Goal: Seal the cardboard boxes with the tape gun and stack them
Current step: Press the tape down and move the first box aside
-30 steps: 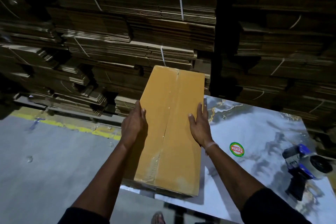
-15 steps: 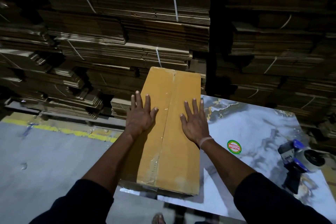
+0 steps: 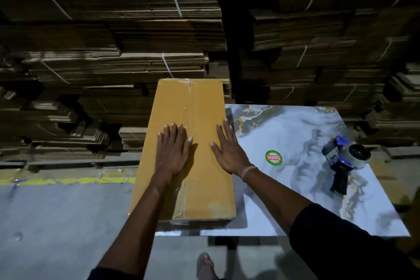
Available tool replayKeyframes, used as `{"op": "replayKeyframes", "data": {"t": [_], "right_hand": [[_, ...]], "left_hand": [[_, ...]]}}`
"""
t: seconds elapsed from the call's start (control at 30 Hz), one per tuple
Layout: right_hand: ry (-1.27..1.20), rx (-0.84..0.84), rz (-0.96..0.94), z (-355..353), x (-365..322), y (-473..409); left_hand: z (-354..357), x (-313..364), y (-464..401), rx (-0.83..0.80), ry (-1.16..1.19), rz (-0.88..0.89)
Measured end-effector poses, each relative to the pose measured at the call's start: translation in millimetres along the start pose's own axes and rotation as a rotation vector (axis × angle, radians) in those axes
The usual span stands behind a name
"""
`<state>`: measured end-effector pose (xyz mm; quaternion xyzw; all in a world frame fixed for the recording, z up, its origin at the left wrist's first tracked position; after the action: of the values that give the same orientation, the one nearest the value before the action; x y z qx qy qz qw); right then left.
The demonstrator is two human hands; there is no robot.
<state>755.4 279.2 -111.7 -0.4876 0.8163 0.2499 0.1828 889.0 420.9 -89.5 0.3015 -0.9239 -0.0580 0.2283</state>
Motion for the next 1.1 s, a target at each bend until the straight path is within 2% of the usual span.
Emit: {"op": "replayKeyframes", "data": {"t": [0.17,0.37,0.47,0.6,0.7,0.93,1.1], "right_hand": [[-0.106,-0.031,0.043,-2,36,53],[-0.077,0.083,0.084,-32,123,172],[-0.132,0.175,0.165,-51,182,247],[-0.198,0.278,0.267,-62,269,348],[-0.209,0.344,0.339,-68,322,417],[-0.318,0.511,0.49,-96,405,559],[-0.329,0.601,0.635,-115,451,637]], "left_hand": [[26,44,13,-0.053,0.08,0.068],[82,125,31,-0.132,-0.101,0.167],[115,188,49,-0.123,-0.107,0.234],[185,286,72,-0.326,0.186,0.283],[237,367,89,-0.383,0.218,0.423],[326,547,136,-0.56,0.274,0.609],[363,638,155,-0.647,0.287,0.724]]}}
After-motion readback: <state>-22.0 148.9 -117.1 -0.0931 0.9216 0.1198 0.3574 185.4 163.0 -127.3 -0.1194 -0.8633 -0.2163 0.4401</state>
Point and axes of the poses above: each hand's wrist, its own y-axis away from the middle knuckle, its own z-axis out of the palm, x = y × z, the point moved 9 cm from there along -y, towards the middle knuckle, and after that the axes turned 15 degrees about -x, right-handed, at the moved point
